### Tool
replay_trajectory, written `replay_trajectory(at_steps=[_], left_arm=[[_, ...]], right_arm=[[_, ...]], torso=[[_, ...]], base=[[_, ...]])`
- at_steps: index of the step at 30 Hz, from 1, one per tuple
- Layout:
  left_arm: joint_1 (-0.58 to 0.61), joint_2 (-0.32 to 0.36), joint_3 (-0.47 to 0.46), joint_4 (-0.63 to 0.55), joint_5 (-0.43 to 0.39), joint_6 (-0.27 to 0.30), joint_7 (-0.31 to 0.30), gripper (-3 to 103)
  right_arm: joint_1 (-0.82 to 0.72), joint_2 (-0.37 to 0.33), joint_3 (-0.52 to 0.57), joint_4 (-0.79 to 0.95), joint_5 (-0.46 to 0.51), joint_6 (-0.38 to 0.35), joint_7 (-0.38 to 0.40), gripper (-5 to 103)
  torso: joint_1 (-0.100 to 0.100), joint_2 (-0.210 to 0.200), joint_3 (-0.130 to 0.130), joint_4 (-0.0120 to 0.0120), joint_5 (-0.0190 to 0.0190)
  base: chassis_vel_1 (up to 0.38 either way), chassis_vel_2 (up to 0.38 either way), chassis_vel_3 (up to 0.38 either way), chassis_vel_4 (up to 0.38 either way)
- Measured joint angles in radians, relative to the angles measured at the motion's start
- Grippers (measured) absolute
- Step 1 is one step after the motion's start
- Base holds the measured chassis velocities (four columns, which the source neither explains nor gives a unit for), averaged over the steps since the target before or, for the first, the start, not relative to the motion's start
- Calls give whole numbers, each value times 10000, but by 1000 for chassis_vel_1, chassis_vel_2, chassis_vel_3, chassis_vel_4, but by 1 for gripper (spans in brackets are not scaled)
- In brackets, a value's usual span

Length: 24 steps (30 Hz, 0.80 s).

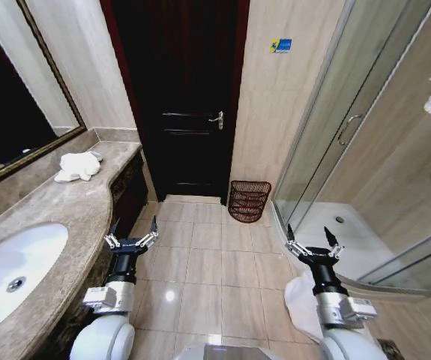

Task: Discard the used towel into the hamper.

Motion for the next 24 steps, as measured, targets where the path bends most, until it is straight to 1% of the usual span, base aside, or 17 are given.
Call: replay_trajectory(at_steps=[4, 6, 7, 8, 9, 10, 11, 12, 13, 15, 16, 17, 18, 21, 22, 24], left_arm=[[-7, 27, -24, 1, -36, 5, 0, 100], [-64, 223, -236, 77, -314, 97, -4, 100], [-64, 223, -236, 77, -314, 97, -4, 100], [-139, 491, -521, 187, -678, 224, -25, 100], [-248, 836, -896, 336, -1171, 396, -57, 100], [-345, 1162, -1237, 479, -1616, 561, -88, 100], [-403, 1347, -1441, 551, -1876, 649, -107, 100], [-403, 1347, -1441, 551, -1876, 649, -107, 100], [-536, 1800, -1930, 751, -2512, 875, -152, 100], [-676, 2250, -2411, 934, -3134, 1098, -199, 100], [-651, 2283, -2621, 783, -3369, 1308, -36, 100], [-651, 2283, -2621, 783, -3369, 1308, -36, 100], [-625, 2256, -2700, 526, -3476, 1417, 119, 100], [-621, 2223, -2717, 393, -3513, 1493, 238, 100], [-667, 2205, -2621, 391, -3408, 1517, 288, 100], [-811, 2191, -2354, 425, -3122, 1518, 322, 100]], right_arm=[[38, 0, 43, -39, 18, -32, -19, 100], [434, 22, 576, -523, 301, -494, -298, 100], [434, 22, 576, -523, 301, -494, -298, 100], [864, 45, 1076, -997, 574, -935, -538, 100], [1171, 66, 1336, -1193, 746, -1191, -721, 100], [1249, 112, 1407, -1127, 907, -1420, -967, 100], [1259, 120, 1454, -997, 1033, -1568, -1109, 100], [1259, 120, 1454, -997, 1033, -1568, -1109, 100], [1190, 98, 1510, -726, 1280, -1757, -1234, 100], [1115, 34, 1572, -475, 1380, -1804, -1278, 100], [1089, 11, 1592, -359, 1394, -1815, -1284, 100], [1089, 11, 1592, -359, 1394, -1815, -1284, 100], [1078, -4, 1594, -251, 1395, -1824, -1288, 100], [1079, -6, 1579, -157, 1395, -1831, -1287, 100], [1093, 11, 1566, -107, 1377, -1816, -1293, 100], [1161, 29, 1601, -98, 1287, -1792, -1413, 100]], torso=[[0, 0, 0, -1, -3], [-1, 1, -1, 0, -6], [-1, 1, -1, 0, -6], [-2, 0, 0, -2, 5], [1, -1, 1, 5, 5], [0, -1, 0, -1, 4], [1, 0, 0, 1, -3], [1, 0, 0, 1, -3], [1, 0, 1, 1, -1], [1, 0, 0, -3, -4], [1, 0, 1, -4, -9], [1, 0, 1, -4, -9], [1, 0, 0, 2, -4], [-1, 1, -1, 1, 4], [0, 0, 0, 3, -4], [-1, 0, 0, 0, 2]], base=[[0, 0, 0, 0], [0, 0, 0, 0], [0, 0, 0, 0], [0, 0, 0, 0], [0, 0, 0, 0], [0, 0, 0, 0], [0, 0, 0, 0], [0, 0, 0, 0], [0, 0, 0, 0], [0, 0, 0, 0], [0, 0, 0, 0], [0, 0, 0, 0], [0, 0, 0, 0], [0, 0, 0, 0], [0, 0, 0, 0], [0, 0, 0, 0]])
